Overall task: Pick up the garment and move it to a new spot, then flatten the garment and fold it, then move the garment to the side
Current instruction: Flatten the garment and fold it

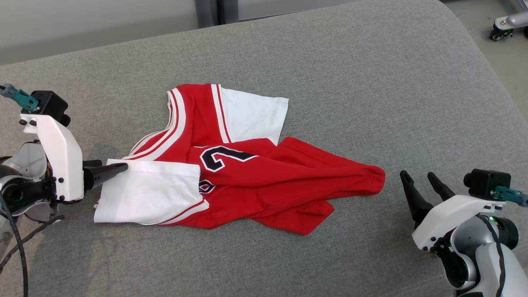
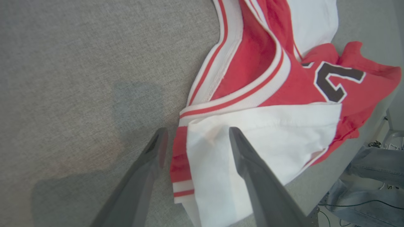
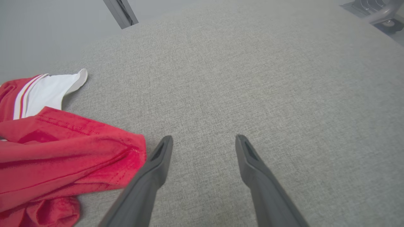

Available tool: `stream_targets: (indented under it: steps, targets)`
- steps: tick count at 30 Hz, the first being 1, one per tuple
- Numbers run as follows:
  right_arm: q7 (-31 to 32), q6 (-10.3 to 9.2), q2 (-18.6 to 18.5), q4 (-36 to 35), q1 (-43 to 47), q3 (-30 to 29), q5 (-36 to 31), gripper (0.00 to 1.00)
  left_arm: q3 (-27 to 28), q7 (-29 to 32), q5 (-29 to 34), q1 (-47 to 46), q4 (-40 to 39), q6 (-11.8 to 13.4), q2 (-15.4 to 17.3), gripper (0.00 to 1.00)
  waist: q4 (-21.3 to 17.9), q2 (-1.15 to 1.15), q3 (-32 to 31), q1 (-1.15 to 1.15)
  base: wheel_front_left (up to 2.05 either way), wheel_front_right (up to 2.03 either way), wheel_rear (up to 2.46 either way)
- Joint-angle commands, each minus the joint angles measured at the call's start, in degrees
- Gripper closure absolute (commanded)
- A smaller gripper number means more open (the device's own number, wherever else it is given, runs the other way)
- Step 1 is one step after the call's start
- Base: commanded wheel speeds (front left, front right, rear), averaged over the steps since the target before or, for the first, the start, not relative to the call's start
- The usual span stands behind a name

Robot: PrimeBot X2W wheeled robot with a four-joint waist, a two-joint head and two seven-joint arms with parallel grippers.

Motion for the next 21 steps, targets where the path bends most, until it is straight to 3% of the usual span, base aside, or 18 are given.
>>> stream_targets:
  steps: [1,4,7,8,21]
  targets:
    - [-0.59,0.01,-0.24,0.29,-0.66,-0.03,0.19,0.0,-0.35,-0.3,-0.37,-0.67,0.24,-0.07,0.18,0.0,0.03,0.0,0.02,0.0,0.0,0.0,0.0]
    - [-0.81,0.01,-0.23,0.78,-0.89,0.25,0.53,0.0,-1.01,-0.71,-1.36,-1.31,0.14,-0.07,0.29,0.02,0.1,0.0,0.05,0.0,0.0,0.0,0.0]
    - [-1.16,0.01,-0.23,1.29,-0.85,0.48,0.72,0.0,-1.62,-0.79,-2.6,-1.53,-0.23,-0.07,0.49,0.85,0.16,0.0,0.02,0.0,0.0,0.0,0.0]
    - [-1.19,0.01,-0.24,1.44,-0.85,0.53,0.75,0.0,-1.82,-0.78,-3.05,-1.52,-0.39,-0.07,0.57,1.0,0.17,0.0,0.02,0.0,0.0,0.0,0.0]
    - [-0.68,0.01,-0.25,2.04,0.7,-1.34,-0.65,0.0,-4.99,-0.24,-7.83,0.09,-4.48,-0.07,2.16,1.0,2.5,0.0,-2.85,0.0,0.0,0.0,0.0]
